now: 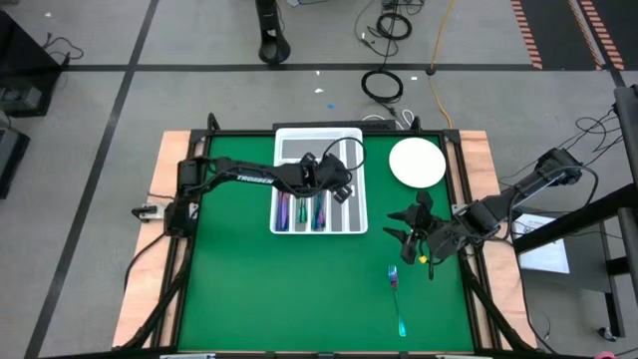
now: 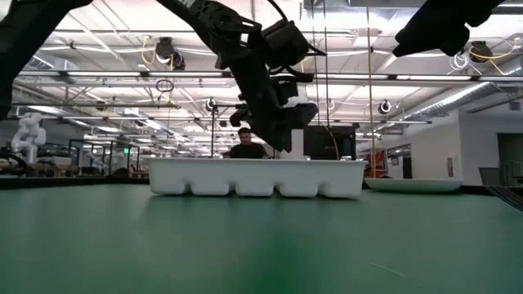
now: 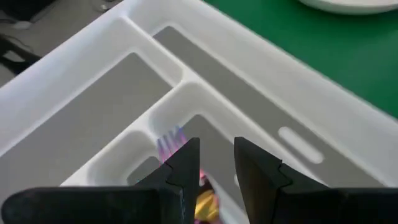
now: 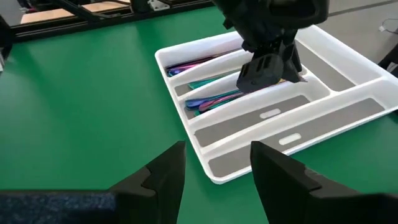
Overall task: Sort silverware
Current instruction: Put the blue fork into the silverware tray
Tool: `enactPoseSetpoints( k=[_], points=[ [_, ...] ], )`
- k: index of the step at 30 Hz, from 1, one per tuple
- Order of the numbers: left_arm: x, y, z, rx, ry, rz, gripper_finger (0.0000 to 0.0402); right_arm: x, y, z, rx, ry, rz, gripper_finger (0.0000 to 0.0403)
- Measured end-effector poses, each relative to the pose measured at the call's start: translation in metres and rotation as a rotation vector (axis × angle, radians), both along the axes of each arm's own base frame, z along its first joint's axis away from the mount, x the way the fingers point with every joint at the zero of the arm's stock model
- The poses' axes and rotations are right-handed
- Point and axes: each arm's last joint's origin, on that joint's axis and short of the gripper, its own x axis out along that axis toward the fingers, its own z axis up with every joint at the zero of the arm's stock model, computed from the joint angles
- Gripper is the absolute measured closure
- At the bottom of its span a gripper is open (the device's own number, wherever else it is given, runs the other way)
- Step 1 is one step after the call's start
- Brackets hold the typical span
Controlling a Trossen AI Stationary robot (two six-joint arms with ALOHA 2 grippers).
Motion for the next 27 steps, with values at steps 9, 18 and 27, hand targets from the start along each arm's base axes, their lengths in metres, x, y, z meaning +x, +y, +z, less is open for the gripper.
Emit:
enactPoseSetpoints(
  k=[9, 18, 27],
  points=[
    [-0.005, -0.008, -0.011, 0.033, 0.106, 0.012, 0.0299, 0.0, 0.0, 0.0, -0.007, 0.004, 0.004, 0.0234],
    [0.0, -0.014, -0.015, 0.044, 0.104, -0.02, 0.0299, 0.0, 0.0, 0.0, 0.002, 0.0, -0.002, 0.0234],
    [0.0, -0.013, -0.021, 0.051, 0.122, -0.009, 0.0299, 0.0, 0.001, 0.0, 0.021, 0.008, 0.014, 0.0234]
  ],
)
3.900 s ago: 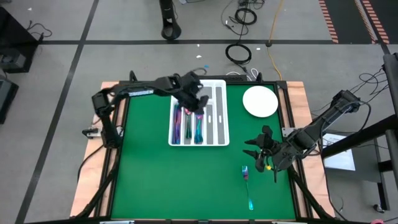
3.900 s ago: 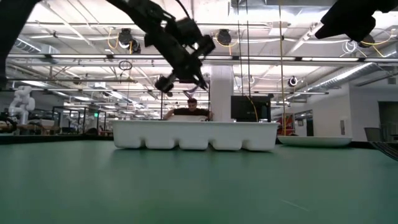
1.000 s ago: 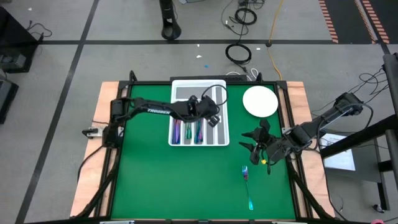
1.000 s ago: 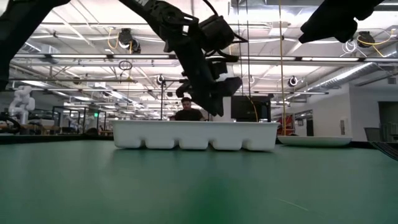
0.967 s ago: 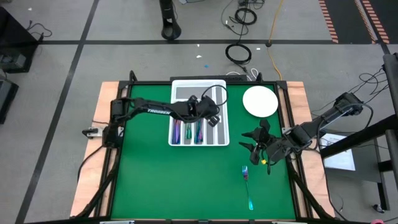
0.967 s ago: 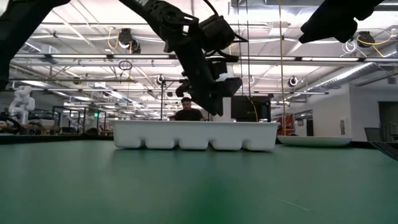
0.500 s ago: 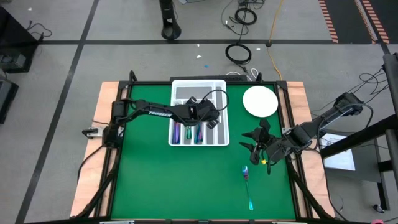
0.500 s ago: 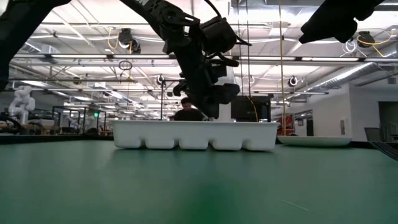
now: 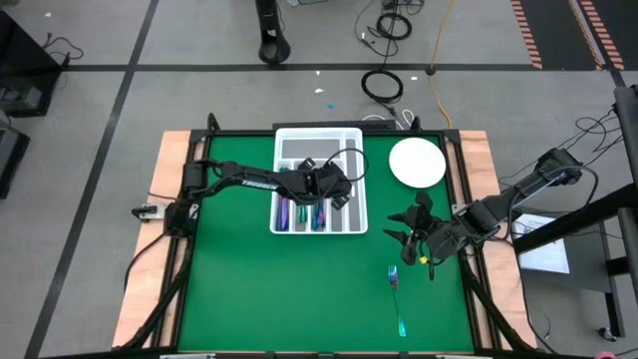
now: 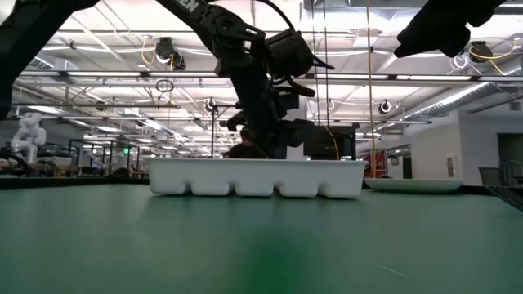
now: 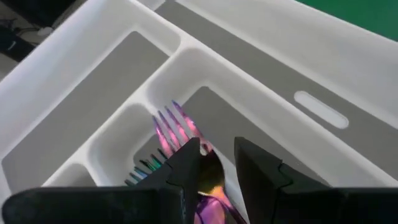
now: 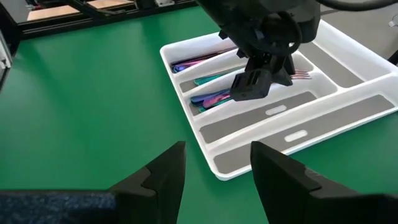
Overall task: Sort silverware
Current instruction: Put the blue fork into the silverware tray
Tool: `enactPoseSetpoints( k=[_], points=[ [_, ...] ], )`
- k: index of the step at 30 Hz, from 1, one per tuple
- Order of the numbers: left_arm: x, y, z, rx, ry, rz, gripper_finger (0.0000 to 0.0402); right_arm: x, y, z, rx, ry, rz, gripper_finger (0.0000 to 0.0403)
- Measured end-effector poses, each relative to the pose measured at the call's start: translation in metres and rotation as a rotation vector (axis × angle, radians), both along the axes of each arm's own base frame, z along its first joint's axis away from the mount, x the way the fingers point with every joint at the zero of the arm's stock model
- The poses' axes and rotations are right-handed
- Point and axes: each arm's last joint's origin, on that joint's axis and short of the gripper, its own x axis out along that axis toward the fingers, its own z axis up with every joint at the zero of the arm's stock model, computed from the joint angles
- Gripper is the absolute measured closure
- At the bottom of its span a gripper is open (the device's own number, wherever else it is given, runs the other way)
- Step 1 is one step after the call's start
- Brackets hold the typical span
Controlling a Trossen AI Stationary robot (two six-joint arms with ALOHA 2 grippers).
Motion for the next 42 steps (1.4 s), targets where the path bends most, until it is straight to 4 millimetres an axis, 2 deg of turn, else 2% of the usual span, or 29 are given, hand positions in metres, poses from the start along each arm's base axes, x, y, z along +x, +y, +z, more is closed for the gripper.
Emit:
enactPoseSetpoints(
  k=[6, 13, 19, 25, 31, 37, 39, 42],
  points=[
    [-0.004, 0.002, 0.001, 0.004, 0.042, 0.017, 0.0319, 0.0, 0.0, 0.0, -0.004, 0.002, 0.003, 0.0234],
    [-0.005, 0.004, 0.002, -0.01, 0.037, 0.032, 0.0394, 0.0, 0.0, -0.001, -0.004, 0.007, 0.0, 0.0234],
    [-0.006, 0.004, 0.002, -0.019, 0.041, 0.027, 0.0399, 0.0, 0.0, -0.001, -0.003, 0.006, -0.001, 0.0234],
    [-0.017, 0.006, 0.013, -0.018, 0.096, 0.042, 0.04, 0.0, 0.0, -0.001, -0.004, 0.007, -0.001, 0.0234],
    [-0.029, 0.007, 0.048, -0.008, 0.044, 0.052, 0.0401, -0.001, -0.001, -0.001, -0.005, 0.016, -0.005, 0.0234],
    [-0.039, 0.013, 0.068, -0.055, -0.001, 0.06, 0.0401, -0.001, -0.001, -0.002, 0.002, 0.017, -0.009, 0.0234],
    [-0.04, 0.018, 0.066, -0.116, -0.021, 0.046, 0.0401, -0.001, -0.001, -0.002, 0.004, 0.016, -0.008, 0.0234],
    [-0.04, 0.03, 0.051, -0.266, -0.076, 0.102, 0.04, -0.001, 0.0, -0.002, 0.029, 0.021, 0.004, 0.0234]
  ],
)
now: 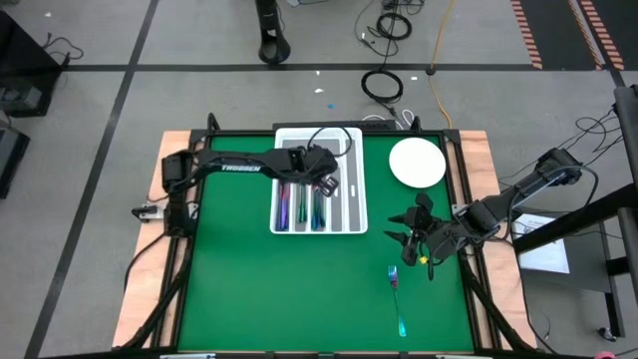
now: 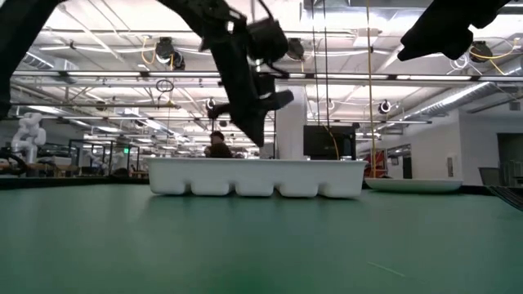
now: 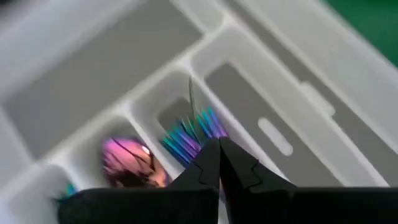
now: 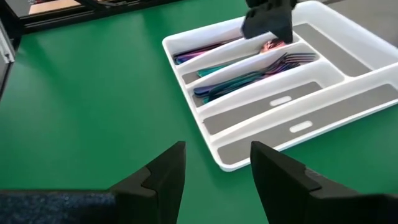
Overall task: Sort silverware
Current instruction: Put the blue fork into the silverware tray
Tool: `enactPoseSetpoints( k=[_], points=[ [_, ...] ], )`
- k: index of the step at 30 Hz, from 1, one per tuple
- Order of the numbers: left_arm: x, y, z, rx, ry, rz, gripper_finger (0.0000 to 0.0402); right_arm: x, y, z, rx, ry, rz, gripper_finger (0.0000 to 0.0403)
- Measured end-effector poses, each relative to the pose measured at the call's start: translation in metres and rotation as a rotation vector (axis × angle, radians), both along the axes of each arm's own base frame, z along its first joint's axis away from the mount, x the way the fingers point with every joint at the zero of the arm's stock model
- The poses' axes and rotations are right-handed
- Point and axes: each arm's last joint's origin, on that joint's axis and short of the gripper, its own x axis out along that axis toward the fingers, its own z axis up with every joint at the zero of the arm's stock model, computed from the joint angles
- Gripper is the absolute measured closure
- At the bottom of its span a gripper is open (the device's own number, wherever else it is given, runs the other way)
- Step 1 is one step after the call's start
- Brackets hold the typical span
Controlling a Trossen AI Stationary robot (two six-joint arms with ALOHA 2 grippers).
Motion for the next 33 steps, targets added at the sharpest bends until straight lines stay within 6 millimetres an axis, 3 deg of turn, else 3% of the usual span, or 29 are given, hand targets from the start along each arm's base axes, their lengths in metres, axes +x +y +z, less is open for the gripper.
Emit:
enactPoseSetpoints(
  k=[3, 8, 16, 23, 33],
  points=[
    [-0.002, 0.014, -0.005, -0.138, -0.048, 0.02, 0.0383, 0.0, 0.0, 0.0, 0.013, 0.002, 0.006, 0.0234],
    [-0.005, 0.028, -0.004, -0.203, -0.079, 0.041, 0.0321, 0.0, 0.0, 0.0, 0.016, 0.004, 0.01, 0.0234],
    [-0.005, 0.031, -0.011, -0.225, -0.06, 0.033, 0.0238, 0.001, 0.001, 0.0, 0.0, 0.003, 0.022, 0.0234],
    [0.0, 0.033, -0.029, -0.222, -0.022, 0.036, 0.0231, 0.001, 0.001, 0.0, 0.0, 0.004, 0.023, 0.0234],
    [0.0, 0.035, -0.032, -0.187, -0.004, 0.057, 0.0231, 0.001, 0.001, 0.0, 0.0, 0.003, 0.022, 0.0234]
  ],
)
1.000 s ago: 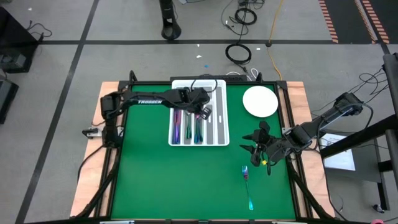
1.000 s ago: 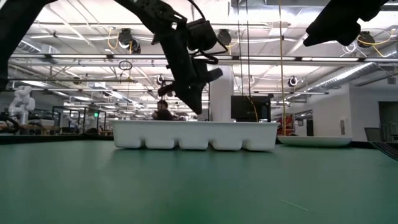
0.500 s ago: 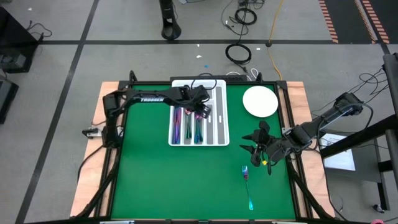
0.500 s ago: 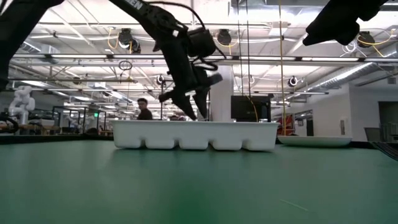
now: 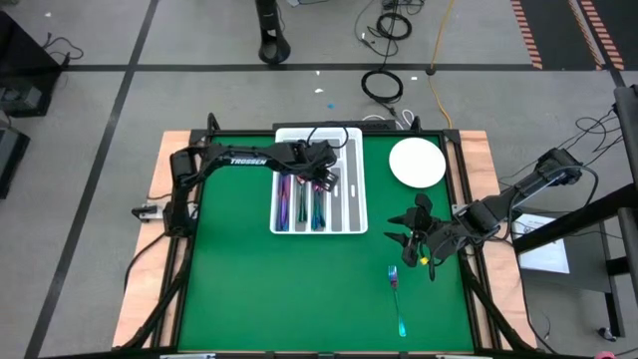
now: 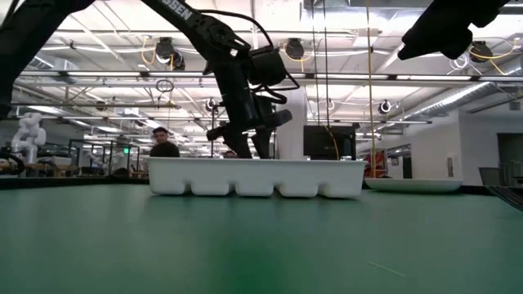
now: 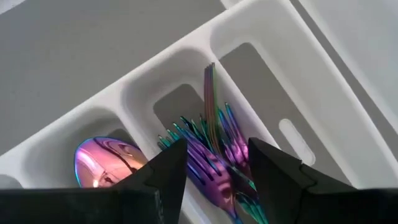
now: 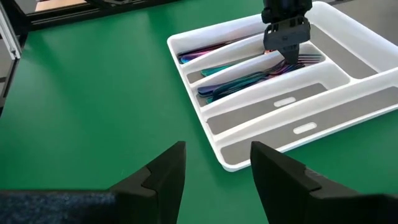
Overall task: Sort silverware
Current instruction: Put the blue fork into the silverware tray
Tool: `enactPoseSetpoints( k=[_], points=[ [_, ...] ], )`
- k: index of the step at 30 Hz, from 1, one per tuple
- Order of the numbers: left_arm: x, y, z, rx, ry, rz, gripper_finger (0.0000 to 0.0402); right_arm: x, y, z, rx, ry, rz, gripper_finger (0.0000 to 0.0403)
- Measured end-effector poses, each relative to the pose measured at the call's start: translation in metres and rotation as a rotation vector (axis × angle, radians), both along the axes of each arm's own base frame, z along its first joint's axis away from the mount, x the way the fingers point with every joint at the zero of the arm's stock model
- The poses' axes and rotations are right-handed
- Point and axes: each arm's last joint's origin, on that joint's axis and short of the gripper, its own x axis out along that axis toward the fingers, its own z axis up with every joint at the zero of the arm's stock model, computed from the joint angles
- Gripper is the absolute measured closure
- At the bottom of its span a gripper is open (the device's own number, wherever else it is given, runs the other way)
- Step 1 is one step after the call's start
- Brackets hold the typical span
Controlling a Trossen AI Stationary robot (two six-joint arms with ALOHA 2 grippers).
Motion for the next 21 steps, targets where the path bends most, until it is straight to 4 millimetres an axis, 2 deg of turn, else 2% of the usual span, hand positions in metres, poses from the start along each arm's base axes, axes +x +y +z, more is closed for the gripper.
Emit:
enactPoseSetpoints(
  k=[9, 15, 21],
  points=[
    [0.004, 0.002, -0.01, 0.014, 0.009, 0.008, 0.0239, 0.0, 0.0, 0.0, 0.0, -0.001, 0.0, 0.0234],
    [0.005, 0.002, -0.015, 0.008, 0.016, 0.006, 0.0284, 0.0, 0.0, 0.0, 0.001, 0.001, 0.001, 0.0234],
    [0.006, 0.002, -0.009, 0.015, 0.007, 0.003, 0.0338, 0.0, 0.0, 0.0, -0.008, 0.004, 0.007, 0.0234]
  ],
)
